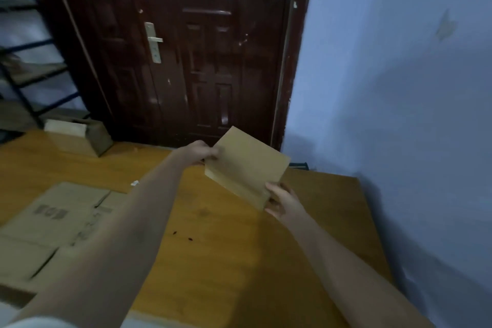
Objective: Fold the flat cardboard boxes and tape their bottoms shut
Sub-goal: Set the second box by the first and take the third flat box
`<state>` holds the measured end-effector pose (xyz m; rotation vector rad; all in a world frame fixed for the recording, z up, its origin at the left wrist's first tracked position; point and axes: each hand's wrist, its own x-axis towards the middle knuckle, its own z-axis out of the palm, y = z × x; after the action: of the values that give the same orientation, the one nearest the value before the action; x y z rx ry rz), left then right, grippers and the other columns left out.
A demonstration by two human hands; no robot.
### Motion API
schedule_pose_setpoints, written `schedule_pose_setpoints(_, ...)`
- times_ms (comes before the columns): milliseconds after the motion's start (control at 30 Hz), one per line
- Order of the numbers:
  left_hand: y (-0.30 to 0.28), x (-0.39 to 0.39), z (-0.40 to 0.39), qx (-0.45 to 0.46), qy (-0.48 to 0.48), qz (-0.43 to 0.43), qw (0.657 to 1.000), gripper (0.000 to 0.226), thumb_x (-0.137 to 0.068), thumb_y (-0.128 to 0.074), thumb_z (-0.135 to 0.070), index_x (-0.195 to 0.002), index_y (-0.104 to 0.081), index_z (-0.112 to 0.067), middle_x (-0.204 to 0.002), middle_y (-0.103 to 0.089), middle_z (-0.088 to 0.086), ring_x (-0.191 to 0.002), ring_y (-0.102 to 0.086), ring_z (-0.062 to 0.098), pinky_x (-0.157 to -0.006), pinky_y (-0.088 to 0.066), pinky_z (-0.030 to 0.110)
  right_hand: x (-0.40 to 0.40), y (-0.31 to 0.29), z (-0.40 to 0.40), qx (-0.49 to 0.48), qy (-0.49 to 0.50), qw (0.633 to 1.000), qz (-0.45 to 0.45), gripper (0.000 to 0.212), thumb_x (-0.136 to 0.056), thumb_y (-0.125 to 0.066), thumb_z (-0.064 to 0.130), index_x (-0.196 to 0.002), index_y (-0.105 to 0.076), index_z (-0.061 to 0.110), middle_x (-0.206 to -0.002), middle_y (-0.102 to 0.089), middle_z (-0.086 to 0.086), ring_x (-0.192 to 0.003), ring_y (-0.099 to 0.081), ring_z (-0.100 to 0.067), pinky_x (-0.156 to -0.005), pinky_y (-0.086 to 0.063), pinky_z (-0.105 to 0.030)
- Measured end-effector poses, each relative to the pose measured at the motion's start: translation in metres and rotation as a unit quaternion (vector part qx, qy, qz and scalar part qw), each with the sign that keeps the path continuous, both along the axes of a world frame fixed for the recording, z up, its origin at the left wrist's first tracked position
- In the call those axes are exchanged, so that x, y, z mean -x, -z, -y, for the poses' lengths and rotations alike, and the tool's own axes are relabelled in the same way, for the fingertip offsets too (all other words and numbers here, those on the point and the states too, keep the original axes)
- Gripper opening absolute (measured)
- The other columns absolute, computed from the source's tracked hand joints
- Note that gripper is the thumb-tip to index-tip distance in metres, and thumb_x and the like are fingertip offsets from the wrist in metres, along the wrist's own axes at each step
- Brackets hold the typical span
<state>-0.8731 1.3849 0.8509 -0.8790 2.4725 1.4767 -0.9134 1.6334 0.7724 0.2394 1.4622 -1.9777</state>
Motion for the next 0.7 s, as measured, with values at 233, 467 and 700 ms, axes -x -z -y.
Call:
schedule_pose_setpoints(233,0.007,-0.079,0.048,0.073,-0.086,-0.008,0.994,0.072,-0.075,-0.073,-0.016,-0.140,-0.042,-0.013,-0.129,-0.051,0.013,-0.106,-0.057,0.026,-0.090,-0.052,0.039,-0.013,-0.016,0.061,-0.163,-0.152,0.959,-0.175,0.085,-0.077,-0.078,0.012,-0.146,-0.028,0.016,-0.148,-0.037,-0.002,-0.130,-0.043,-0.025,-0.099,-0.044,-0.036)
schedule_pose_setpoints(467,0.018,-0.159,0.072,0.076,-0.226,0.024,0.971,0.068,-0.076,-0.074,-0.019,-0.133,-0.039,-0.006,-0.126,-0.048,0.014,-0.104,-0.056,0.027,-0.081,-0.053,0.038,-0.041,-0.020,0.124,-0.216,-0.266,0.896,-0.282,0.084,-0.082,-0.071,0.005,-0.149,-0.021,0.016,-0.153,-0.029,-0.006,-0.138,-0.031,-0.027,-0.106,-0.034,-0.041)
schedule_pose_setpoints(700,0.035,-0.225,0.090,0.023,-0.353,-0.020,0.935,0.063,-0.080,-0.072,-0.033,-0.127,-0.040,-0.007,-0.120,-0.048,0.009,-0.111,-0.051,0.028,-0.093,-0.048,0.043,-0.084,-0.020,0.180,-0.198,-0.320,0.882,-0.283,0.076,-0.086,-0.064,-0.002,-0.148,-0.025,0.015,-0.148,-0.037,-0.009,-0.133,-0.038,-0.029,-0.101,-0.039,-0.041)
